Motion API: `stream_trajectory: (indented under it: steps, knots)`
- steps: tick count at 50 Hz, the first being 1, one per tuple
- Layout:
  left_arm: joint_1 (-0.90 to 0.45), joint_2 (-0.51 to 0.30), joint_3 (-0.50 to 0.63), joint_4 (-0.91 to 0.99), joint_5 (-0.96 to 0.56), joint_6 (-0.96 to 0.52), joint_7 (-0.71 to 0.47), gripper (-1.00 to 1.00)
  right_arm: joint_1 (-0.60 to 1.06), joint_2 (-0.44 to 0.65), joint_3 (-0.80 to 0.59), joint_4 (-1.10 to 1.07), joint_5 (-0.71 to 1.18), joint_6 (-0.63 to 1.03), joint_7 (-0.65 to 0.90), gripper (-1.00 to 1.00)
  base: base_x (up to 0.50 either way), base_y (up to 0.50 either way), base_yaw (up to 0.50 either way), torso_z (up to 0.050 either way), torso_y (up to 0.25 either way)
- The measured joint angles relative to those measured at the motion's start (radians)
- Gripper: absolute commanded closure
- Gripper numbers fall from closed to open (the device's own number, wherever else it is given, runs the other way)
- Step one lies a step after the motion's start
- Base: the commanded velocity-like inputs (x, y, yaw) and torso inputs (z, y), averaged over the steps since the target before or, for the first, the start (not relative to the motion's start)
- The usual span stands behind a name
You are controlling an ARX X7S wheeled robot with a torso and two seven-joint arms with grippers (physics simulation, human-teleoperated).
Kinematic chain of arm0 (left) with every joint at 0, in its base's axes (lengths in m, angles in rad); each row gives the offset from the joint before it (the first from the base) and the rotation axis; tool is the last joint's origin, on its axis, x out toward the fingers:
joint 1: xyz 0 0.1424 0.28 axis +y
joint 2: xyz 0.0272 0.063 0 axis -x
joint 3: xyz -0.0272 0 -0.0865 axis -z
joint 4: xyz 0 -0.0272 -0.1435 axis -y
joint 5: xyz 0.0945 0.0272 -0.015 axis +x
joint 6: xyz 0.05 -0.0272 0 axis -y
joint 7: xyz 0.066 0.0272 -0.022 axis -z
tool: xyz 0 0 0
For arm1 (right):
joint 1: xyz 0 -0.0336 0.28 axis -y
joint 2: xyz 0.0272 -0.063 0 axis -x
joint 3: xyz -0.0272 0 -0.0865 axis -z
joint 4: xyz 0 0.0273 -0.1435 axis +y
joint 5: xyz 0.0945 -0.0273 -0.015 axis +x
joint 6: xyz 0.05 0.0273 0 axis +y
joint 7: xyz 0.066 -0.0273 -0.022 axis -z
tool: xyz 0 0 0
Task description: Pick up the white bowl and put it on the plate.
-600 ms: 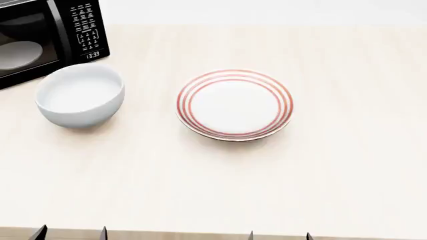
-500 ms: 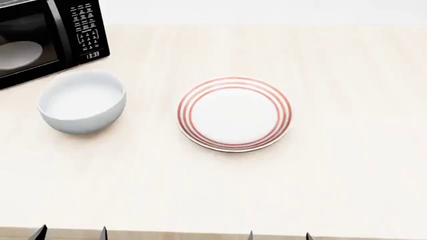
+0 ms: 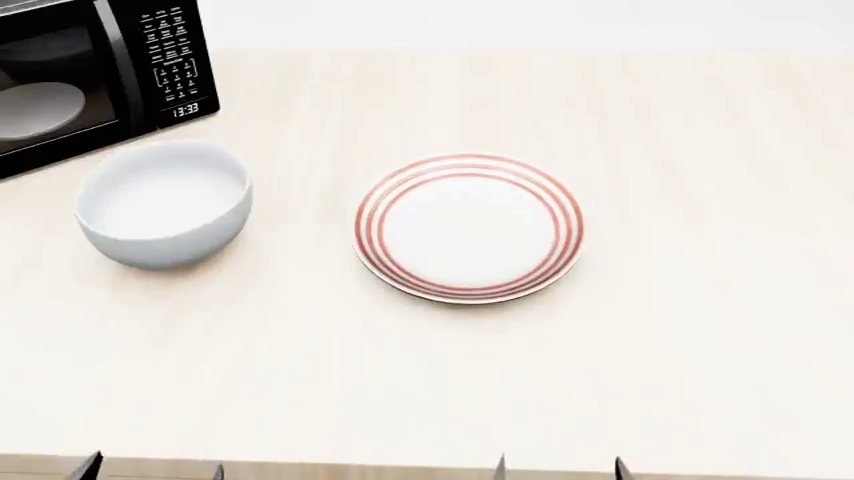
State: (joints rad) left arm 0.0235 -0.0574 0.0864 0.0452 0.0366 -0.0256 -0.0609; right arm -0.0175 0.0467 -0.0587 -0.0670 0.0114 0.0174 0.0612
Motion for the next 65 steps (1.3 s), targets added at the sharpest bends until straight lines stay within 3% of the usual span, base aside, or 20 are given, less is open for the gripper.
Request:
stream_trajectory:
  steps: [18, 29, 65]
  knots:
    - [0.087, -0.022, 0.033, 0.438, 0.016, -0.149, -0.024, -1.00, -0.090, 0.040, -0.054, -0.460, -0.050, 0.147, 0.039, -1.00, 0.00, 0.00, 0.00, 0.000, 0.000]
    - [0.092, -0.034, 0.042, 0.636, -0.006, -0.264, -0.046, -1.00, -0.109, 0.055, -0.068, -0.588, -0.036, 0.172, 0.056, -1.00, 0.00, 0.00, 0.00, 0.000, 0.000]
    - [0.088, -0.083, 0.074, 0.742, -0.045, -0.333, -0.111, -1.00, -0.120, 0.102, -0.084, -0.644, 0.022, 0.139, 0.110, -1.00, 0.44, 0.00, 0.00, 0.000, 0.000]
